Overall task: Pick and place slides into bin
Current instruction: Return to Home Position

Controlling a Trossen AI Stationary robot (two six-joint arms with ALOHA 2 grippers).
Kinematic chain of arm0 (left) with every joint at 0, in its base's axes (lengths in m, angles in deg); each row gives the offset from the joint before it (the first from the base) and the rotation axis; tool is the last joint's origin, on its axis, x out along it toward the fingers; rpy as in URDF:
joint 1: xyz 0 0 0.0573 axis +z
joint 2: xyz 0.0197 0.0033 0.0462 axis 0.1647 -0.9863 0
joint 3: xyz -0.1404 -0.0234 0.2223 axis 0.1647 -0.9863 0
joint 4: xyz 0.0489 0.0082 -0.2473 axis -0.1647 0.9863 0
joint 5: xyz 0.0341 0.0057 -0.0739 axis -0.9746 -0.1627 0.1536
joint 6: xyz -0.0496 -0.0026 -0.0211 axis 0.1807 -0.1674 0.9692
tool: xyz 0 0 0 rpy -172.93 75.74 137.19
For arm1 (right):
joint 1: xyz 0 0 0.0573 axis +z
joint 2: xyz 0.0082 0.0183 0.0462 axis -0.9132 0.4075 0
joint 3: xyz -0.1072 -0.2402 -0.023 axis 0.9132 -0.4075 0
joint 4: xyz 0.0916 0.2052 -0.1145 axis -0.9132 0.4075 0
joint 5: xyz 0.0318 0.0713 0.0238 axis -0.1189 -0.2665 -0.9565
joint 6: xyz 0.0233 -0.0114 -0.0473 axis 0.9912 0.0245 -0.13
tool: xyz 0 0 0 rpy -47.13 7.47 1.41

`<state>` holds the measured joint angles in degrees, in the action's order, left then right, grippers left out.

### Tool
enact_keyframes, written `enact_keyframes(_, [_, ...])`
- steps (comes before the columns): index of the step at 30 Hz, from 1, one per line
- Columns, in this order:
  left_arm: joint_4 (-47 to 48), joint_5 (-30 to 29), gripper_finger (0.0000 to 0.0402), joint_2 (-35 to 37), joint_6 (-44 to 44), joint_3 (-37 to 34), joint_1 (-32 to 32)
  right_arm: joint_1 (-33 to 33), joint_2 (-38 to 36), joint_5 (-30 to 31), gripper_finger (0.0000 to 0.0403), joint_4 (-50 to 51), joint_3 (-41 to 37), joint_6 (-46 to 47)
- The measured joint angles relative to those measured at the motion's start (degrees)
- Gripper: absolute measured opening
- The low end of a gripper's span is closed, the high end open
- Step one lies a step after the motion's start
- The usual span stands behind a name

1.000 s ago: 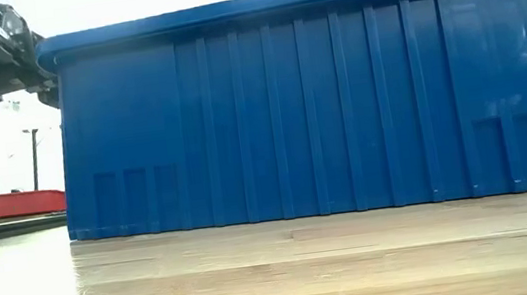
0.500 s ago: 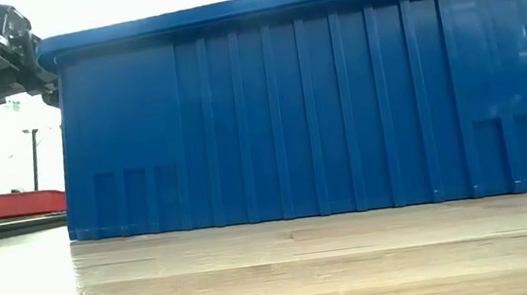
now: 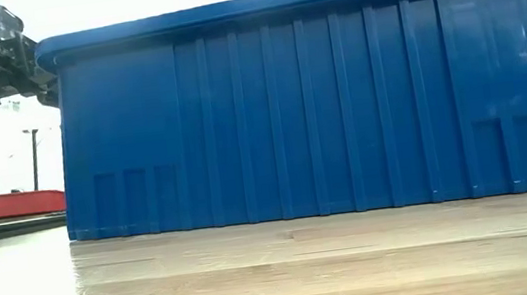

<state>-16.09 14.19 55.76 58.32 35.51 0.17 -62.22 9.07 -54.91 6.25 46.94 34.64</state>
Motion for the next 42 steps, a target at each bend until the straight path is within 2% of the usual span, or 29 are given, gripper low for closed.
enact_keyframes(12, [-1.47, -0.48, 0.0, -0.38, 1.28, 0.0, 0.0, 0.02, 0.28, 1.49, 0.0008, -1.14, -0.18, 0.32])
enact_keyframes(22, [-1.85, -0.75, 0.0, -1.97, 1.28, 0.0, 0.0, 0.0, 0.2, 2.08, 0.0008, -12.72, -0.9, -0.03])
enact_keyframes(42, [-1.93, -0.86, 0.0, -2.28, 1.28, -0.04, 0.0, 0.0, 0.31, 1.95, 0.0008, -12.69, -0.76, 0.15])
